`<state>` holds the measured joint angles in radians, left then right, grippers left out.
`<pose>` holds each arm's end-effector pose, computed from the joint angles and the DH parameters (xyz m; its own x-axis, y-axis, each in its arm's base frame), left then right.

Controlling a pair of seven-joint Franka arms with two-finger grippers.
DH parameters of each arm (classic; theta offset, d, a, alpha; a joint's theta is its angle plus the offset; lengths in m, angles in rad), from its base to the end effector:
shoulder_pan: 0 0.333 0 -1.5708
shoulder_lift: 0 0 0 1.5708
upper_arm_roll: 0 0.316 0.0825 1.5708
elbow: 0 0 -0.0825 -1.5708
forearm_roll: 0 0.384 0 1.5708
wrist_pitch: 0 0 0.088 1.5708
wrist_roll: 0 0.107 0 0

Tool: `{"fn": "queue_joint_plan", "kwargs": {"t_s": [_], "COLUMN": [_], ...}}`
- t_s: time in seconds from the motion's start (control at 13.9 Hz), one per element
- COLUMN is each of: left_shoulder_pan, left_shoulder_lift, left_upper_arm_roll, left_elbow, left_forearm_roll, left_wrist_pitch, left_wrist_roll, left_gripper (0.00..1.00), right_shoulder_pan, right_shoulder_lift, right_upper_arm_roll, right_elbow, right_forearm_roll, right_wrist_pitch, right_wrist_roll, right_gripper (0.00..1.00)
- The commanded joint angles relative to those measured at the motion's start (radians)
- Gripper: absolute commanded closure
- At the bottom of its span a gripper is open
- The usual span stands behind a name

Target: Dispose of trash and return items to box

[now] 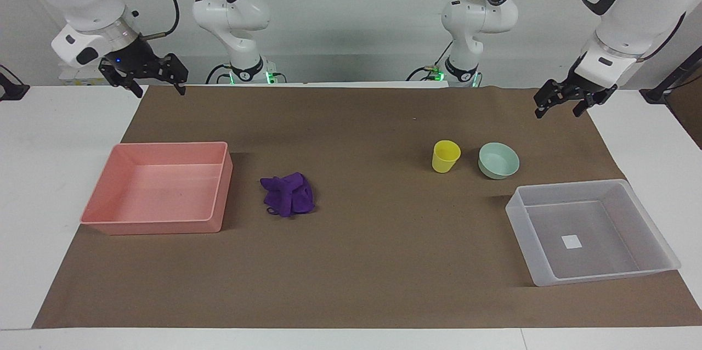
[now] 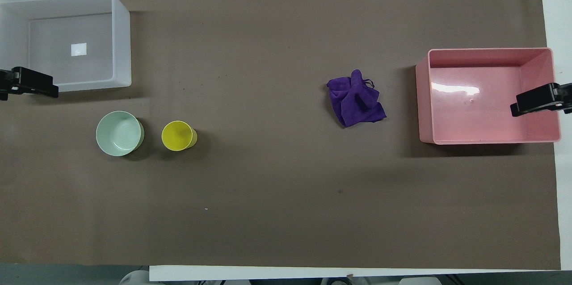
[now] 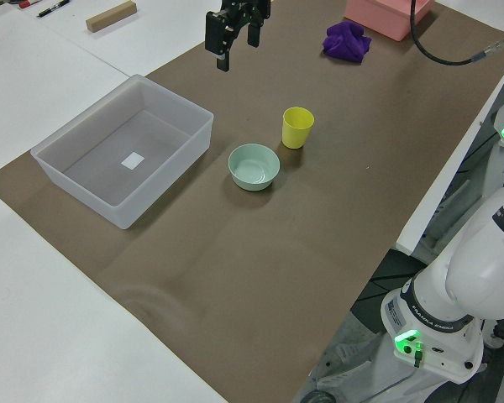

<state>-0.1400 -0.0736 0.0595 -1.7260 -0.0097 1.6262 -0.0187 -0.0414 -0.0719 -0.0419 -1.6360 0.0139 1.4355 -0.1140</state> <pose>0.5320 -0.0428 0.5958 0.9978 -0.0615 -0.0266 -0.0611 -0.9980 0.0135 0.5149 -0.0422 0.6218 0.9915 0.0337 -0.1255 0.0300 -0.9991 -0.0314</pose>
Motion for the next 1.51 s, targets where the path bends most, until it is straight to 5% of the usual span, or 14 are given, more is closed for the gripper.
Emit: {"fn": "queue_joint_plan", "kwargs": {"t_s": [0.0, 0.22, 0.65, 0.94, 1.44], "left_shoulder_pan": [0.005, 0.004, 0.004, 0.002, 0.004], "left_shoulder_lift": [-0.011, -0.018, -0.115, -0.248, -0.160], "left_upper_arm_roll": [0.008, 0.008, 0.011, 0.008, 0.008], "left_elbow": [-0.003, -0.020, -0.219, -0.550, -0.742], "left_forearm_roll": [-0.010, -0.010, 0.001, 0.001, 0.001], "left_wrist_pitch": [-0.008, 0.001, 0.081, 0.259, 0.506], "left_wrist_roll": [0.017, 0.017, 0.005, -0.035, -0.032], "left_gripper": [0.00, 0.00, 0.00, 0.00, 0.00], "right_shoulder_pan": [-0.005, -0.003, 0.000, 0.001, 0.164], "right_shoulder_lift": [-0.016, -0.016, 0.081, 0.201, 0.405], "right_upper_arm_roll": [0.004, 0.004, 0.077, 0.206, 0.246], "right_elbow": [-0.021, -0.022, -0.016, -0.010, -0.011], "right_forearm_roll": [0.004, 0.004, 0.027, 0.057, 0.014], "right_wrist_pitch": [0.019, 0.052, 0.157, 0.334, 0.560], "right_wrist_roll": [0.016, 0.010, 0.052, 0.141, 0.244], "right_gripper": [0.00, 0.00, 0.00, 0.00, 0.00]}}
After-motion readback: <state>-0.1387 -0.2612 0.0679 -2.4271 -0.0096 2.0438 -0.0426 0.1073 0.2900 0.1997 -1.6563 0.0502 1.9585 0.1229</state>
